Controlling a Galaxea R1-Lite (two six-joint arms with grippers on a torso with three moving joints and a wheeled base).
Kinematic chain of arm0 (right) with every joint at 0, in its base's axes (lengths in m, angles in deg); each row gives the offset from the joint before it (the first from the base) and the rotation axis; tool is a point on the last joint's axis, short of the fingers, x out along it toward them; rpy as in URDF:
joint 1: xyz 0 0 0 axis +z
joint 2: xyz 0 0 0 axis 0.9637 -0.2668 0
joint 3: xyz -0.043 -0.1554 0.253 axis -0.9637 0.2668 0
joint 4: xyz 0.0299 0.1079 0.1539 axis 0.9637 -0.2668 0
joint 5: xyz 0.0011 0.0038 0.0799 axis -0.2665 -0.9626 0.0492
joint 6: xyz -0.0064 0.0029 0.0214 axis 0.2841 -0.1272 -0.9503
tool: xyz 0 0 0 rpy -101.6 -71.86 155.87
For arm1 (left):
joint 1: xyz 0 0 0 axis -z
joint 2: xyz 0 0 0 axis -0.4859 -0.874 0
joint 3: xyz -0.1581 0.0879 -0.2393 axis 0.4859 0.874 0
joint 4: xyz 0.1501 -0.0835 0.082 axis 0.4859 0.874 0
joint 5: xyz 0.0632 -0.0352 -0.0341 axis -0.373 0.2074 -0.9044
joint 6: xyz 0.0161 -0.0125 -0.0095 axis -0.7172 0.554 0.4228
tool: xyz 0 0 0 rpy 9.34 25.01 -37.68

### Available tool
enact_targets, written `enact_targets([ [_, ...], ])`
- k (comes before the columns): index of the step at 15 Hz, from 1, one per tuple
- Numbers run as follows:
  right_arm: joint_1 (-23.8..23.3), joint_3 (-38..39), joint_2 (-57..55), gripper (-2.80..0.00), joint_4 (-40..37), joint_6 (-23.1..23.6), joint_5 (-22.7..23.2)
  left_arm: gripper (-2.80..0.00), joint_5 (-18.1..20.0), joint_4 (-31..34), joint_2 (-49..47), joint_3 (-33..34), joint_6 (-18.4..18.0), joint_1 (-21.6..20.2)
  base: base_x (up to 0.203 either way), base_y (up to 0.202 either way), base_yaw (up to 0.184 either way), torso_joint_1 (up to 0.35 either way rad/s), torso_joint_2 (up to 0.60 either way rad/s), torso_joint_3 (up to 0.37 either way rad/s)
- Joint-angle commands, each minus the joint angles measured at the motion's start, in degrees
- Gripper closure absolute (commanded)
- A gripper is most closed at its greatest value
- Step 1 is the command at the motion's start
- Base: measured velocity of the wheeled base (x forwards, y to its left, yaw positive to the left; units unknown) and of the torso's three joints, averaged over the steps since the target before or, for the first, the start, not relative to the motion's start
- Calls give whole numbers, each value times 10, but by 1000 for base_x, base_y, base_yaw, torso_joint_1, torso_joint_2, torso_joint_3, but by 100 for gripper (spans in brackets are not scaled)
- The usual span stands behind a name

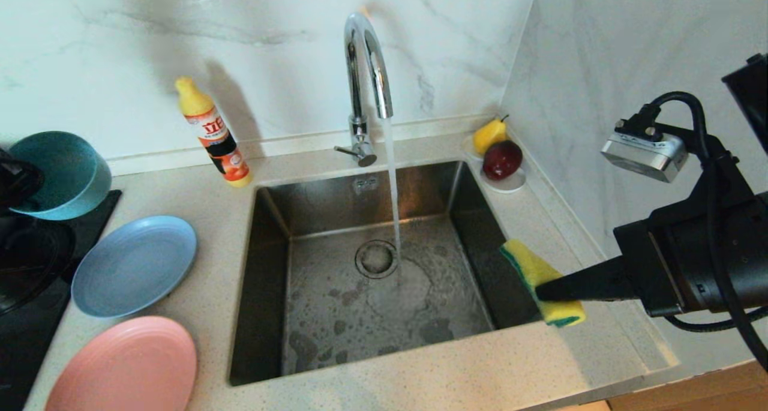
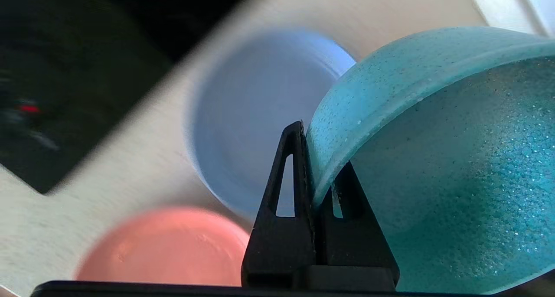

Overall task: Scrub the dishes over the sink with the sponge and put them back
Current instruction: Place the bowl on the table

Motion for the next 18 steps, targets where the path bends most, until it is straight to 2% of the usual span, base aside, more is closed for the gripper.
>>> enact_targets([
  [1,0,1,-3,0,-2,-1,1,0,17,1,-72,-26,7,-69,0,0,0,0,0,0],
  [5,0,14,-9,0,22,-1,3,0,35,1,-135,-73,24,-144,0,0,0,0,0,0],
  [11,0,23,-8,0,30,-1,3,0,106,2,-213,-116,34,-232,0,0,0,0,0,0],
  [13,0,23,-9,0,30,0,3,0,117,1,-237,-125,35,-244,0,0,0,0,0,0],
  [18,0,23,-6,0,30,-1,3,0,118,1,-288,-133,39,-256,0,0,0,0,0,0],
])
